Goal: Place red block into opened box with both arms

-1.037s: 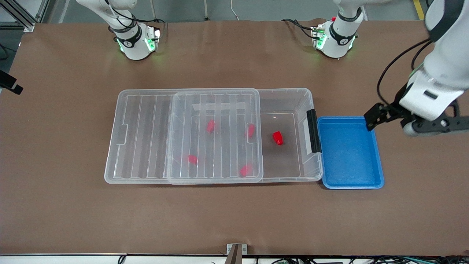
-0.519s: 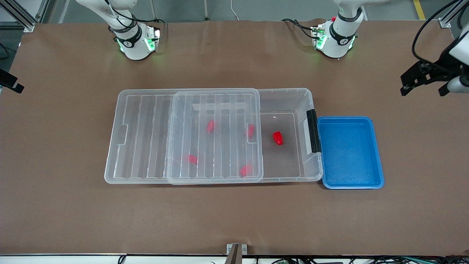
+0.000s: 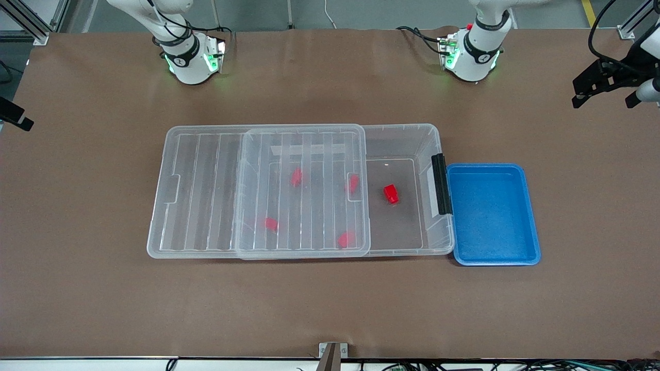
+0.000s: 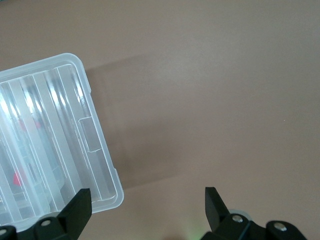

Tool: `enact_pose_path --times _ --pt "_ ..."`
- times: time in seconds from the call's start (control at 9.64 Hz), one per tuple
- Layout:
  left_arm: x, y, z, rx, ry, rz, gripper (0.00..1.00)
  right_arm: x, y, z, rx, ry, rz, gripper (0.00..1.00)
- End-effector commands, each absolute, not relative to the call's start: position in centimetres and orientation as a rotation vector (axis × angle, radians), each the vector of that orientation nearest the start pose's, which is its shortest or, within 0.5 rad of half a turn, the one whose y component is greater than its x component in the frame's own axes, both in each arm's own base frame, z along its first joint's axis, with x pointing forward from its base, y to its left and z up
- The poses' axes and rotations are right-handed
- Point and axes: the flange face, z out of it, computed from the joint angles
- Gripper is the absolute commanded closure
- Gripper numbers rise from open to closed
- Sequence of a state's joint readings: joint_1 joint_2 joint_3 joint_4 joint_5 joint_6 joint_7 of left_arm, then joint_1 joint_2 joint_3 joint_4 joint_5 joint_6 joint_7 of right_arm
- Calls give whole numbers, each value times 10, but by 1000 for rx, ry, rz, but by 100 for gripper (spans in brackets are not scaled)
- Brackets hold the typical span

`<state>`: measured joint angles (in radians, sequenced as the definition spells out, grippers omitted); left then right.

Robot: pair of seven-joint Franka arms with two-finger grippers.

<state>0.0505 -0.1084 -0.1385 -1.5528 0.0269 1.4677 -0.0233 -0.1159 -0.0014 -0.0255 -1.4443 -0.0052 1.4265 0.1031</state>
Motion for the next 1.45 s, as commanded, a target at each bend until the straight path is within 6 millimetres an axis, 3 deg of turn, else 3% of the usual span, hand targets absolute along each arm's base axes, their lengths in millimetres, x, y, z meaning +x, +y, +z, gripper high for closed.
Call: enact_pose_path --times 0.0,0.31,0.73,0.83,1.04,1.14,1.24,1.35 --pt "506 -46 665 -3126 104 25 0 527 -80 674 -3129 376 27 0" --pt "510 -43 659 -3127 95 44 0 527 -81 673 -3125 380 29 0" --pt "509 -44 666 -3127 76 29 0 529 -75 673 -3122 359 19 0" --pt "510 -45 664 -3127 80 34 0 539 -71 660 -3126 331 60 0" --pt "513 -49 661 -3127 88 34 0 565 -70 616 -3142 220 158 0" --pt "514 -48 660 -3126 87 34 0 577 -82 577 -3145 87 155 11" --pt "514 -47 661 -3126 83 31 0 580 -97 537 -3143 9 133 36" --pt "514 -46 662 -3126 80 29 0 578 -92 503 -3127 -20 160 69"
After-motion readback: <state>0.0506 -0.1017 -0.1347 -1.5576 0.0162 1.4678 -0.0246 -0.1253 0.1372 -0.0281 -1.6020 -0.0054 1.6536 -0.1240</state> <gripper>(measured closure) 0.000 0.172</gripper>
